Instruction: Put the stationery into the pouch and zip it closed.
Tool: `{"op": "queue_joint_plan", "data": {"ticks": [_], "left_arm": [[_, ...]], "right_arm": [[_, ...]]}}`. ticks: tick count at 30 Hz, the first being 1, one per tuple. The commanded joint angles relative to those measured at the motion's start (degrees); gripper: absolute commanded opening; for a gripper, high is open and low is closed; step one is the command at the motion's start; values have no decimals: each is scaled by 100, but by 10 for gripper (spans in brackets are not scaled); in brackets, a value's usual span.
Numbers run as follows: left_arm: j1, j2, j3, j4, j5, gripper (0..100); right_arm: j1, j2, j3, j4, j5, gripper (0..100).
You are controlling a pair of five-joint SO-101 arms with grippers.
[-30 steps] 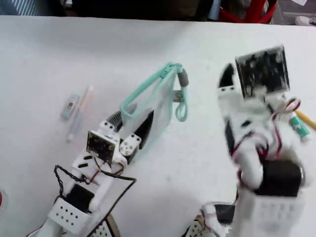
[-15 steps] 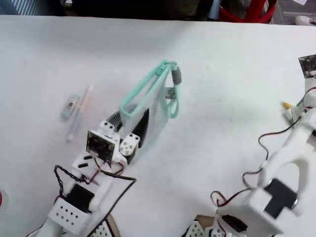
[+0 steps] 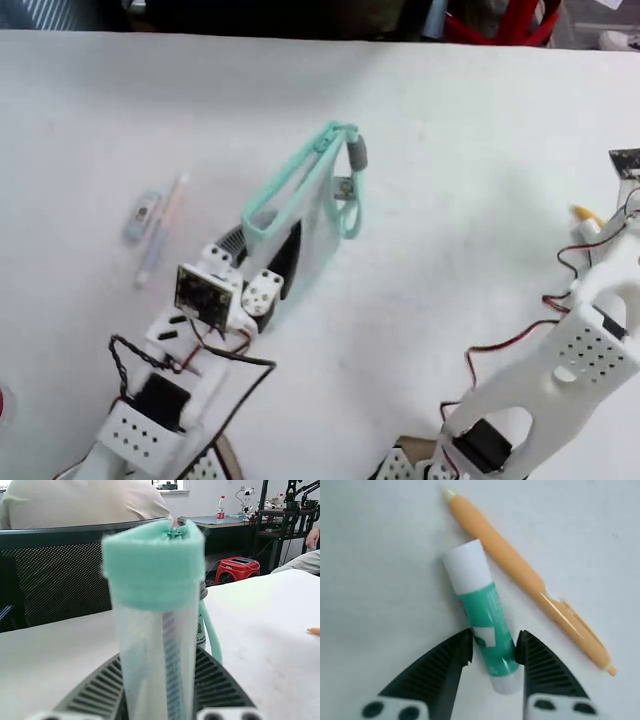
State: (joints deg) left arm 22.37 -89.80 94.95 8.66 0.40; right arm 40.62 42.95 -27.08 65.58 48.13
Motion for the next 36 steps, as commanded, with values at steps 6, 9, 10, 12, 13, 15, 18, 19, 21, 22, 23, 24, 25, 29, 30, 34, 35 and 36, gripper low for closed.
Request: {"op": "queue_joint_plan", "data": {"ticks": [6,9,10,12,13,15,18,19,21,22,23,24,25,29,30,34,35,36], "left_arm": [[-13,-66,-273,9,-378,106],[-13,-66,-273,9,-369,107],[-13,-66,-273,9,-369,107],[-13,-66,-273,9,-369,109],[-13,-66,-273,9,-369,109],[-13,-66,-273,9,-369,109],[-13,-66,-273,9,-369,109],[-13,-66,-273,9,-369,109],[-13,-66,-273,9,-369,109],[-13,-66,-273,9,-369,110],[-13,-66,-281,9,-369,110],[-13,-66,-281,9,-369,110],[-13,-66,-281,9,-369,110],[-13,-66,-281,9,-369,110],[-13,-66,-281,9,-369,110],[-13,-57,-281,9,-369,110],[-13,-48,-281,9,-369,110],[-13,-48,-281,9,-369,110]], "right_arm": [[-330,813,-1451,690,53,36],[-330,919,-1626,884,26,34],[-330,919,-1679,998,26,19],[-338,910,-1890,1305,44,19],[-338,901,-2057,1525,44,19],[-338,831,-2382,1982,44,18],[-312,576,-2822,2730,44,18],[-303,488,-2910,2941,44,18],[-303,303,-2954,3275,53,18],[-286,198,-2927,3292,18,18],[-259,75,-2866,3292,9,18],[-215,-75,-2778,3292,9,18],[-189,-251,-2681,3292,9,18],[-163,-1279,-1969,3292,9,18],[-198,-1631,-1679,3292,9,18],[-505,-3363,-255,3292,44,18],[-637,-3846,141,3292,35,18],[-831,-4338,510,3284,35,18]]}}
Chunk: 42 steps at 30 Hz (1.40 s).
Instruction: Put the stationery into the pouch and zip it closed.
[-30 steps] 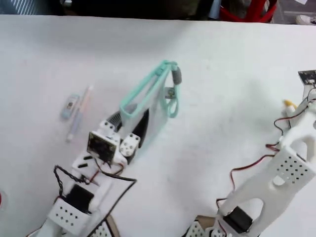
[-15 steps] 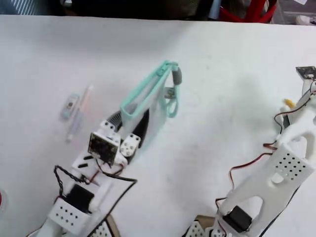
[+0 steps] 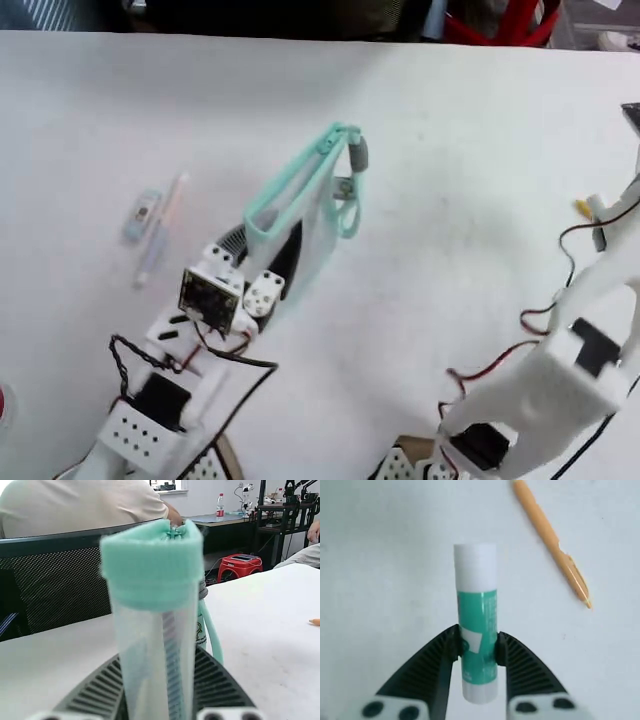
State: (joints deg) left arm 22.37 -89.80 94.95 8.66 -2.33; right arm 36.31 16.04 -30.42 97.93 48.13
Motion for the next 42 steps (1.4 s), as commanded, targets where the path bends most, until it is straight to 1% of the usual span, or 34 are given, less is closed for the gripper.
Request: {"op": "queue_joint_plan", "data": {"ticks": [1,3,4,8,10,12,15,18,21,25,29,35,38,42], "left_arm": [[-13,-40,-281,9,-97,110],[-13,-40,-281,9,-97,110],[-13,-40,-273,9,-97,110],[-13,-40,-273,9,-97,110],[-13,-40,-273,9,-97,110],[-13,-40,-273,9,-97,115],[-13,-48,-281,132,-26,168],[-13,-66,-466,492,273,190],[-57,-66,-651,765,343,191],[-22,-66,-659,791,316,192],[-57,-66,-677,791,308,192],[-66,-66,-677,782,308,192],[-66,-66,-677,782,308,192],[-66,-66,-677,782,308,192]], "right_arm": [[-620,-2141,1222,48,9,18],[-1200,-3125,1908,-13,-44,18],[-1525,-3635,2180,-127,-264,18],[-2879,-5534,2901,-919,-2048,18],[-3785,-6220,2980,-1174,-2576,18],[-4769,-6615,2919,-1349,-2945,18],[-6044,-6659,2734,-1851,-3235,18],[-6747,-6404,2620,-2387,-3288,18],[-7108,-5930,2576,-2519,-3314,18],[-7468,-5525,2567,-2721,-3323,18],[-7864,-5332,2620,-2712,-3314,18],[-7679,-4892,2646,-2695,-3314,18],[-7574,-4857,2910,-2756,-3314,18],[-7538,-4875,3376,-3301,-3323,18]]}}
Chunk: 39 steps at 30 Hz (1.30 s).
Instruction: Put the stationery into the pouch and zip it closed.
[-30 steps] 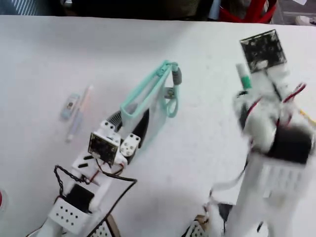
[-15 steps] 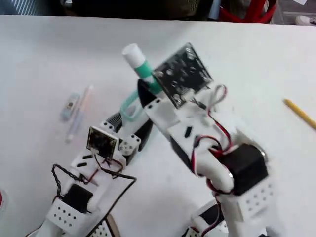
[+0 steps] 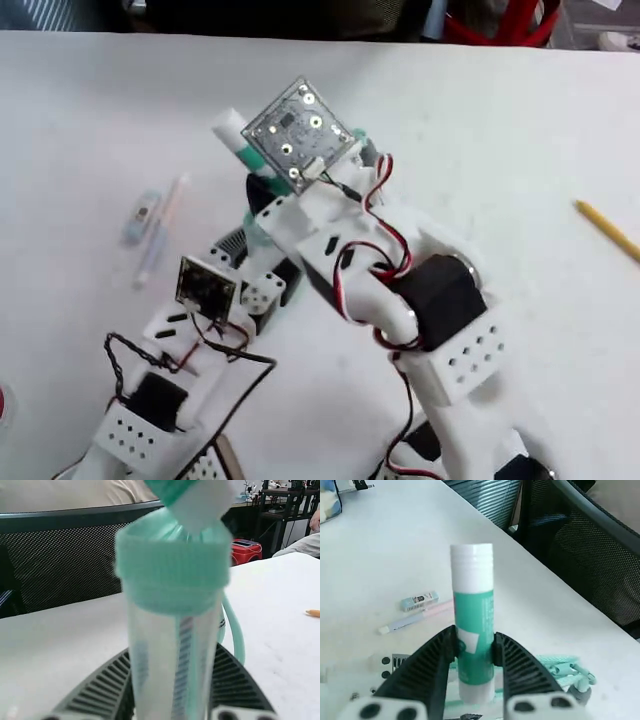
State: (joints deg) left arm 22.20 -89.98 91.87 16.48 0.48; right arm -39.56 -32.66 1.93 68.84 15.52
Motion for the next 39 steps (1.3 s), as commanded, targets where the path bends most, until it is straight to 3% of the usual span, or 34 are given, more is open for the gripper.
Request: {"op": "queue_joint_plan", "data": {"ticks": [1,8,11,16,25,31,39], "left_arm": [[-48,-48,-369,0,26,192],[-48,-48,-369,0,26,192],[-48,-48,-378,0,26,192],[-145,-48,-378,0,26,192],[-171,-31,-343,-158,26,191],[-171,-22,-343,-149,26,190],[-171,-22,-343,-149,26,190]], "right_arm": [[22,-4,281,-523,-62,18],[4,-189,1073,-1314,-255,18],[13,-664,1635,-1912,-651,18],[48,-1499,2734,-2492,-668,17],[365,-2369,3270,-2246,-659,23],[374,-2448,3270,-1938,-659,204],[409,-2431,2813,-1631,-659,197]]}}
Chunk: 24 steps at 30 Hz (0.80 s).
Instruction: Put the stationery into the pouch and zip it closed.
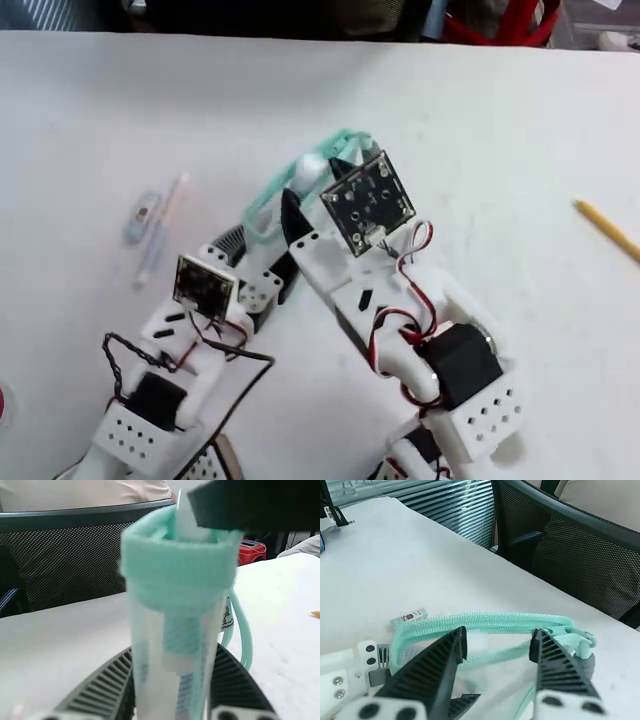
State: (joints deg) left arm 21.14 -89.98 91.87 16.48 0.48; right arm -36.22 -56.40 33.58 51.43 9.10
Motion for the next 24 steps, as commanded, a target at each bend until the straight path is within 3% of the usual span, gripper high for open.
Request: {"op": "queue_joint_plan", "data": {"ticks": [1,3,6,10,14,21,24], "left_arm": [[-66,-22,-343,-149,26,189],[-66,-22,-343,-149,26,189],[-66,-22,-343,-141,26,189],[-66,-22,-343,-141,26,189],[-66,-22,-343,-149,26,189],[-66,-22,-343,-123,26,189],[-48,-22,-334,-123,26,188]], "right_arm": [[75,-57,-413,136,-18,197],[215,-92,-563,215,26,196],[1015,-110,-1187,646,334,195],[2774,101,-1749,1174,475,195],[4479,716,-1776,1279,1108,195],[6870,2703,-1793,884,3059,194],[7512,3741,-1793,-40,3174,194]]}}
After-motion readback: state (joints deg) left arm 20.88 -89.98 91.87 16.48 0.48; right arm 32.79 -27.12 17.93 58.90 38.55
